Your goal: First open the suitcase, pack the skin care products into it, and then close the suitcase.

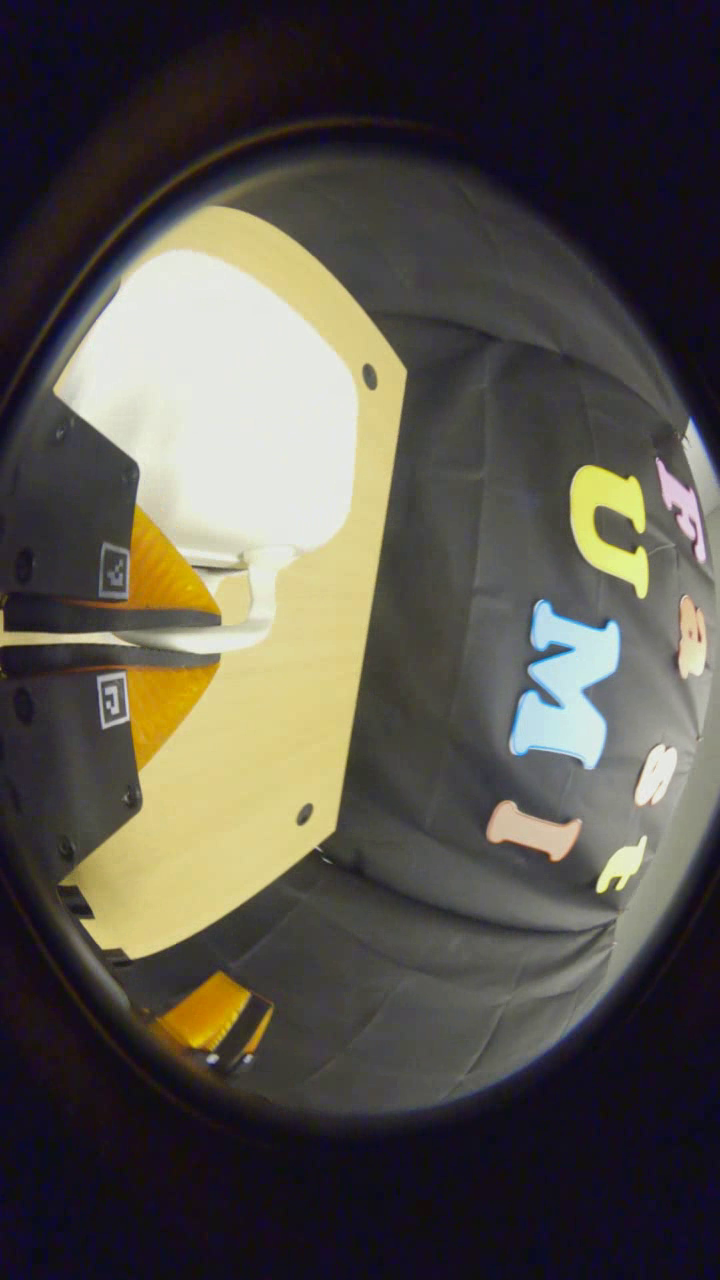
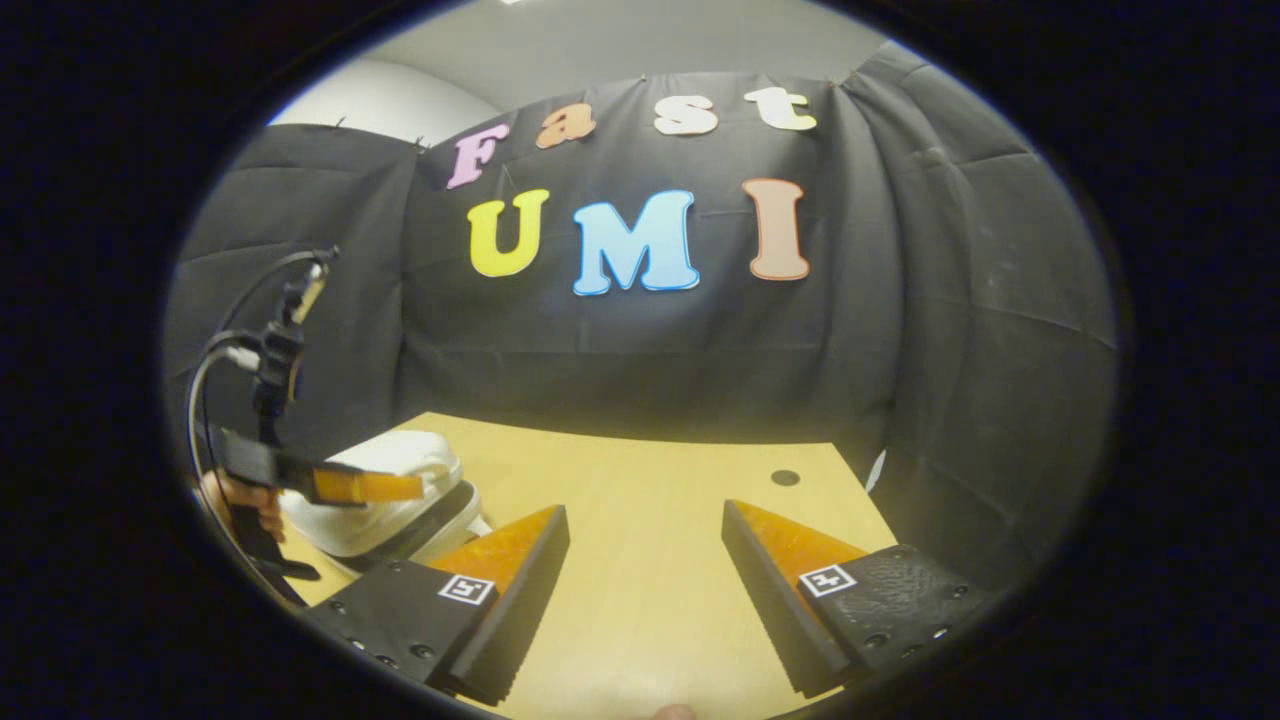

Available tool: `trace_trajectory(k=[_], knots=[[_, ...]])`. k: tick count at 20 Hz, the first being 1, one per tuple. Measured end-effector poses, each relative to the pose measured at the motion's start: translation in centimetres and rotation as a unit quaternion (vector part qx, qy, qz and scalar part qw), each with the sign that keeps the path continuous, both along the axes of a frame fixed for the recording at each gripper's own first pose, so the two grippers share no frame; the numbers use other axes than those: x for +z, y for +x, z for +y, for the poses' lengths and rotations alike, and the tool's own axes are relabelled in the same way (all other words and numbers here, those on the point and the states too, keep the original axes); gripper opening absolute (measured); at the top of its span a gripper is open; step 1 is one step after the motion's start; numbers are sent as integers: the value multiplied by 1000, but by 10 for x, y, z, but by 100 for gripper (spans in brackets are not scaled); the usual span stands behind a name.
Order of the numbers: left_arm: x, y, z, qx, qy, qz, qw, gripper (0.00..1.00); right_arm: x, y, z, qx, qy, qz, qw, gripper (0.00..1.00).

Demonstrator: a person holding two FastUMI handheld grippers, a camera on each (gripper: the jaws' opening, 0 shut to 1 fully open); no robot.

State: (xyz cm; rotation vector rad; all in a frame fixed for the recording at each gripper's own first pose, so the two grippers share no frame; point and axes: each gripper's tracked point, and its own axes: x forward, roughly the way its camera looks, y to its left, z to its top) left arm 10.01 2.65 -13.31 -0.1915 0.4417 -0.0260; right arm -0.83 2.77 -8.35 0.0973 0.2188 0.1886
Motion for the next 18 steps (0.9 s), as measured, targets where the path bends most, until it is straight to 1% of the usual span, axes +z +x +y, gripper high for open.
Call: trace_trajectory(k=[2,4,5,6,7,8,9,11,12,13,14,16,18], knots=[[-25,6,-11,-4,17,18,1000,13,0,0,-11,-14,-4,-1,1000,94],[-33,12,-20,-15,43,24,999,14,0,-2,-20,-31,-6,1,1000,94],[-33,14,-25,-23,55,23,998,17,0,-3,-22,-35,-5,5,999,89],[-31,16,-24,-23,60,19,998,19,0,-6,-22,-37,-3,6,999,94],[-24,17,-27,-21,58,8,998,22,5,-7,-22,-38,-4,2,999,94],[-15,17,-27,-20,56,-6,998,27,7,-9,-25,-43,-8,0,999,94],[-3,15,-28,-17,56,-23,998,27,11,-9,-26,-45,-11,-3,999,94],[36,5,-28,-8,75,-68,995,51,24,-9,-23,-47,-10,-17,999,94],[59,-5,-28,2,88,-95,992,67,32,-8,-21,-47,-11,-26,998,94],[87,-14,-31,7,96,-129,987,64,40,-8,-20,-49,-12,-38,998,94],[113,-26,-34,12,100,-163,981,76,49,-6,-17,-50,-11,-50,997,94],[157,-54,-41,19,105,-216,971,81,65,-5,-12,-52,-8,-69,996,94],[187,-82,-43,29,107,-250,962,87,80,-3,-7,-54,-3,-87,995,94]])
